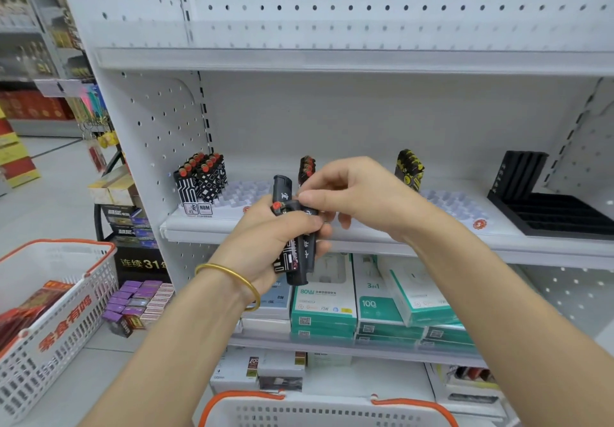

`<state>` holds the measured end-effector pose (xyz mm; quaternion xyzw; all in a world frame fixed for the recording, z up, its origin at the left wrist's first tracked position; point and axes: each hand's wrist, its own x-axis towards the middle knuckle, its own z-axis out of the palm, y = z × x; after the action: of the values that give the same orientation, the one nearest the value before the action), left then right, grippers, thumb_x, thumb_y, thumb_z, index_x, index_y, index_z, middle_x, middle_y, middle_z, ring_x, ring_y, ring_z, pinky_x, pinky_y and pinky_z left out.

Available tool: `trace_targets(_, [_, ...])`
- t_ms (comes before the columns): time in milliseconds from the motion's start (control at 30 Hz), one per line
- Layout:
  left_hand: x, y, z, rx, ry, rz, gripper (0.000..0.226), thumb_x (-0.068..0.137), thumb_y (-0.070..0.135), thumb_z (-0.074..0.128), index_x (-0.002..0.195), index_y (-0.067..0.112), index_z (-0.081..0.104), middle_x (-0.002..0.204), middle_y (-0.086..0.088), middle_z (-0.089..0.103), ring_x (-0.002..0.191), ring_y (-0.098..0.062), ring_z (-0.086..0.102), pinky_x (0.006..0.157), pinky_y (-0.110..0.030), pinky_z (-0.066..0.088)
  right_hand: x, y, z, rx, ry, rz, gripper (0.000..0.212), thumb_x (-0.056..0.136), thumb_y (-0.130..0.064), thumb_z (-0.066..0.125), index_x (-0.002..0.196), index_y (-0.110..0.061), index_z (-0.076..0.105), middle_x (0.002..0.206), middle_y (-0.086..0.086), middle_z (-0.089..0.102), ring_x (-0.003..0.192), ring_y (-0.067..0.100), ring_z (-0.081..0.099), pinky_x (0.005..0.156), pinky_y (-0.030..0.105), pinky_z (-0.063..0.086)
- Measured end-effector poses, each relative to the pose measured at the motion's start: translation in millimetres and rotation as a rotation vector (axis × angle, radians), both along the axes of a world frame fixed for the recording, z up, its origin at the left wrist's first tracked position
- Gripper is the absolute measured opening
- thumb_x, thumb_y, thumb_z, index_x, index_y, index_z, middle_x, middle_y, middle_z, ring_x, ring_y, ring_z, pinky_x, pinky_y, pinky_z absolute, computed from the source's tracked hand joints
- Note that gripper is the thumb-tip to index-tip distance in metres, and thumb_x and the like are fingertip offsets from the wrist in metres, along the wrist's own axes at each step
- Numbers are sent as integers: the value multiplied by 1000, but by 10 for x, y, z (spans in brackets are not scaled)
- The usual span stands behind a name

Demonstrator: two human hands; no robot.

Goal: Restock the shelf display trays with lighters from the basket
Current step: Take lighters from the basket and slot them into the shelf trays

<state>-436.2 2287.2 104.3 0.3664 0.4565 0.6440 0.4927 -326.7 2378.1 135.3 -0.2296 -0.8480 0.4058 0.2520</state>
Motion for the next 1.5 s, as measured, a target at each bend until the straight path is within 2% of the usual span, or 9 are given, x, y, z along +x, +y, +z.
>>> trace_targets(67, [25, 19, -3, -6, -68, -20, 15, 87, -7, 53, 100, -1, 55, 77, -12, 66, 63, -17, 68, 56, -30, 58, 57, 49, 9, -84, 35, -3, 9, 87, -10, 63, 90, -4, 68, 63, -2, 62, 49, 1, 50, 42, 15, 35])
trace_targets(233, [4, 8, 19, -72, -237, -80, 2, 88, -1, 52, 88, 1, 53, 83, -22, 69, 75, -31, 72, 58, -44, 59, 172, 170, -11, -240, 142, 6, 13, 88, -7, 59, 84, -15, 69, 65, -4, 62, 60, 14, 51, 45, 21, 35])
trace_targets(367, [-16, 14, -12, -117, -215, -53, 1, 89, 0, 53, 89, 0, 53, 82, -22, 69, 76, -27, 72, 47, -28, 55, 242, 191, 6, -319, 233, 63, 19, 88, 0, 56, 85, -14, 68, 64, -7, 62, 59, 7, 53, 48, 16, 42])
trace_targets(500, [-9, 53, -32, -104, -205, 41, 14, 87, -4, 54, 82, 7, 48, 76, -20, 67, 72, -22, 71, 39, -18, 45, 248, 197, -23, -352, 264, 84, 22, 88, 4, 54, 92, -12, 68, 81, 1, 65, 66, 10, 56, 54, 17, 47])
trace_targets(633, [-3, 70, -42, -66, -155, 91, 20, 84, -6, 57, 83, 11, 47, 80, -15, 67, 74, -20, 69, 40, -19, 44, 280, 215, -43, -420, 292, 87, 22, 88, 6, 52, 100, -7, 65, 94, 11, 65, 73, 14, 59, 58, 18, 51])
trace_targets(800, [11, 104, -51, -29, -82, 164, 28, 81, -13, 59, 81, 11, 46, 87, -14, 60, 74, -22, 61, 40, -18, 45, 277, 228, -88, -442, 302, 81, 23, 88, 8, 51, 101, -4, 64, 98, 13, 66, 81, 18, 62, 61, 19, 53])
trace_targets(1000, [36, 98, -42, -14, 5, 179, 29, 79, -14, 61, 77, 12, 47, 75, -7, 58, 61, -17, 54, 43, -19, 47, 267, 222, -110, -468, 356, 81, 24, 87, 10, 51, 101, -7, 63, 95, 11, 69, 76, 14, 65, 60, 18, 53])
trace_targets(1233, [27, 92, -20, -2, -62, 158, 27, 79, -13, 61, 82, 10, 46, 81, -12, 62, 65, -19, 65, 44, -20, 49, 301, 226, -119, -501, 368, 113, 29, 85, 12, 52, 106, -5, 63, 100, 13, 69, 79, 15, 64, 62, 19, 53])
trace_targets(1500, [65, 92, -20, -22, -75, 49, 16, 87, -1, 58, 91, 8, 45, 91, -20, 71, 80, -33, 72, 48, -26, 55, 317, 206, -125, -404, 381, -87, 7, 81, -1, 64, 83, -8, 62, 73, 5, 63, 59, 12, 57, 50, 20, 46])
